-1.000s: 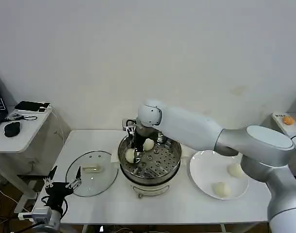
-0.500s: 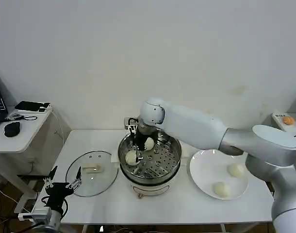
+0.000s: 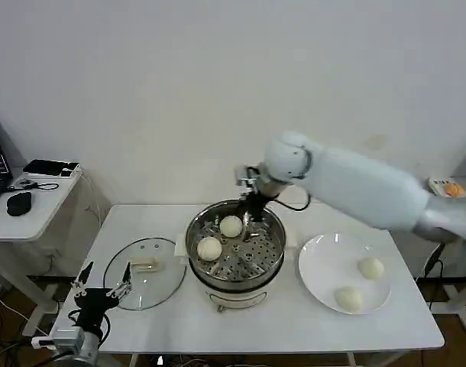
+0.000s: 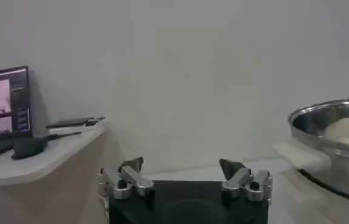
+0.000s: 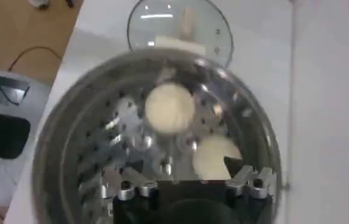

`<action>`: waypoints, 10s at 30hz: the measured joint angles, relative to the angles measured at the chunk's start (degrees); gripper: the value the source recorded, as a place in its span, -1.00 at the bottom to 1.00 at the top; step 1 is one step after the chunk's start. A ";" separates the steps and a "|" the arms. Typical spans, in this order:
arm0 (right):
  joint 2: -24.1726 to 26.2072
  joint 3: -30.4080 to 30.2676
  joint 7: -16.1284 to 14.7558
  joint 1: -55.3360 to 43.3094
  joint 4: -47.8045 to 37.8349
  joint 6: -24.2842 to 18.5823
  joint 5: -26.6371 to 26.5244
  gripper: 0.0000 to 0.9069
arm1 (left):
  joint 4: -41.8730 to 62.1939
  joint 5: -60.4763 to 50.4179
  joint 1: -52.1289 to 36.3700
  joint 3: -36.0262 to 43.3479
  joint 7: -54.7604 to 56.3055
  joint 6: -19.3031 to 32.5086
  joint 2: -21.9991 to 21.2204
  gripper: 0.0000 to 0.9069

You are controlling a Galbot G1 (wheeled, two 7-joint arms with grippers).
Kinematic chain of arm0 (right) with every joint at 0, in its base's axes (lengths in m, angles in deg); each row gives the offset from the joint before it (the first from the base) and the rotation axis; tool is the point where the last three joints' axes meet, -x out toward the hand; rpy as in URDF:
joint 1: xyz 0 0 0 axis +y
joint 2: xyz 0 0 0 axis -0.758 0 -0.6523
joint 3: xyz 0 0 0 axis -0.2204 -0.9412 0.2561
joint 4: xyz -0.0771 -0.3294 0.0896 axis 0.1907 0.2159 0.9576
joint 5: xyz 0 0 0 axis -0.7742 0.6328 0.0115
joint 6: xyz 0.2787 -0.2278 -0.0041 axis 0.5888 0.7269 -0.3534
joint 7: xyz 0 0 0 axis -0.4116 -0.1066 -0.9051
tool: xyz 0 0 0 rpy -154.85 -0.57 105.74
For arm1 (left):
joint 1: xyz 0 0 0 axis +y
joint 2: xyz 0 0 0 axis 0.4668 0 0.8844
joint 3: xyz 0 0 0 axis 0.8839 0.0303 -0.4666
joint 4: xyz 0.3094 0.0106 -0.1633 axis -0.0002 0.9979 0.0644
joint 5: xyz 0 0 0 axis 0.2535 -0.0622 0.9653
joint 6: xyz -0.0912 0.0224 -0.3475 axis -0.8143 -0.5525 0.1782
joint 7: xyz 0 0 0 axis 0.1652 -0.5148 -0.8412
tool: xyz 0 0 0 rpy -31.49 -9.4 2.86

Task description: Take steamed baozi put them in steamer then cover it.

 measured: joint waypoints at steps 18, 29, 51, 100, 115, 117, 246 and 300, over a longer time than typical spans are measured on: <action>21.60 -0.62 -4.20 7.12 8.31 -4.23 9.06 1.00 | -0.92 -0.47 0.55 1.11 -0.43 -0.17 -0.16 1.00; 25.35 3.29 -5.18 16.88 7.96 -6.05 14.23 1.00 | 0.80 -0.61 -0.38 1.86 -0.57 -0.17 0.24 1.00; 22.27 9.92 -1.68 28.93 0.35 -6.32 18.56 1.00 | 3.62 -0.92 -0.48 1.62 -0.59 0.08 0.03 1.00; 20.54 8.95 -0.60 27.27 -1.15 -3.92 15.38 0.64 | 5.51 -0.42 -2.55 1.61 -0.61 0.02 0.19 1.00; 12.14 5.78 -3.97 6.42 -1.64 -6.81 9.80 0.64 | 5.26 0.34 -3.35 1.37 -0.73 -0.21 0.75 1.00; 9.18 5.46 -4.55 3.43 -2.74 -7.76 9.18 0.62 | 5.26 0.35 -3.19 1.22 -0.72 -0.21 0.86 1.00; -7.48 -6.73 1.42 0.19 6.33 -52.58 25.57 1.00 | 6.28 0.60 -3.93 -0.57 -0.63 -0.07 -1.32 1.00; 16.10 17.06 1.03 26.14 -15.78 -18.02 23.37 1.00 | 7.55 0.23 -5.33 1.65 -3.38 -1.30 1.94 1.00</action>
